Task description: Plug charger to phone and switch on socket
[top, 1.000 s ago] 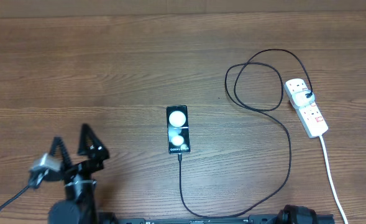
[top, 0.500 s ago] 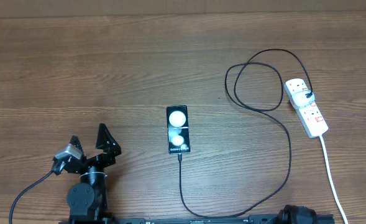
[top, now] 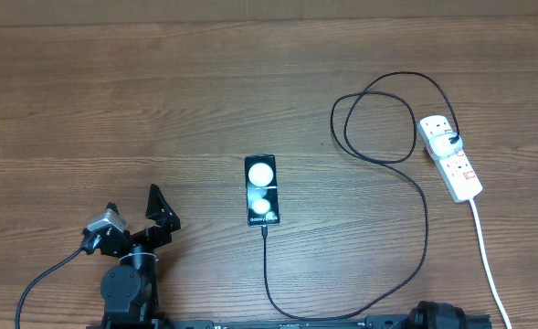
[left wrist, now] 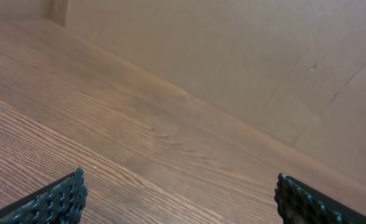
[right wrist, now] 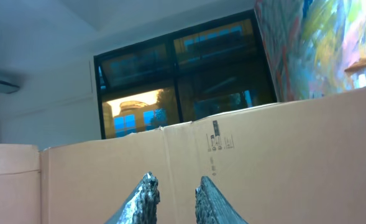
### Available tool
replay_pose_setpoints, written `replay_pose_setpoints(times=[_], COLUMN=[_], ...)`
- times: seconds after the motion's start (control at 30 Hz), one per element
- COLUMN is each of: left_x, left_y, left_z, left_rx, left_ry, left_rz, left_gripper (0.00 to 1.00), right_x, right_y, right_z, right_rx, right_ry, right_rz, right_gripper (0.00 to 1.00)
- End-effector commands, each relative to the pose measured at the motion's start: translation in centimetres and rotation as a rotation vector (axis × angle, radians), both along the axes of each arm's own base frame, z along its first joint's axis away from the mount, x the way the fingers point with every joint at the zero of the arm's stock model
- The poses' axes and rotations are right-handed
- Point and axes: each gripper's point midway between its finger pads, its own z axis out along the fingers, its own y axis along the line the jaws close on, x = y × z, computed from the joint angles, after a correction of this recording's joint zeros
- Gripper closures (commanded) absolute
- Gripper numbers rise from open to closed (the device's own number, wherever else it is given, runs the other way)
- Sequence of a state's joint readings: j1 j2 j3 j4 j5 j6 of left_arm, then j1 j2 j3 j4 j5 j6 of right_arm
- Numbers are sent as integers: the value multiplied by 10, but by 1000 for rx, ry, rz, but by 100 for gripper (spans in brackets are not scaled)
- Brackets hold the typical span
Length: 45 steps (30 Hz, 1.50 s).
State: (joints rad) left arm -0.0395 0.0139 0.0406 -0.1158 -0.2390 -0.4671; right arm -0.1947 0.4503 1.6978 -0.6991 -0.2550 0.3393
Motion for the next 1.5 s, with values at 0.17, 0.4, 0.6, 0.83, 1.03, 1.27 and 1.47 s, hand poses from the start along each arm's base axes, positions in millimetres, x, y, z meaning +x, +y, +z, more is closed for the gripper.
replay_pose_setpoints(times=[0.17,0.4,0.6,0.83,1.03,1.27,1.47], left_x=[0,1,1,1,1,1,1], left_y=[-2,0,0,0,0,0,0], left_z=[-1,-1,-1,-1,-1,-1,-1], left_rx=[21,21,21,21,21,21,21], left_ry=[-3,-14,-12,-12,-12,-12,-12], left_rz=[-9,-2,-2,-2,-2,-2,-2], left_gripper=[1,1,0,0,0,0,1], right_x=[-6,-29,-66,-73,-75,-76,-77], right_y=[0,1,0,-2,-6,-7,-10], right_z=[-2,-3,-8,-9,-9,-9,-9], right_rx=[49,45,48,52,67,68,72], right_ry=[1,-43,-113,-125,-134,-133,-132], right_rz=[44,84,102,111,92,110,142], right_gripper=[79,79,79,79,79,79,78])
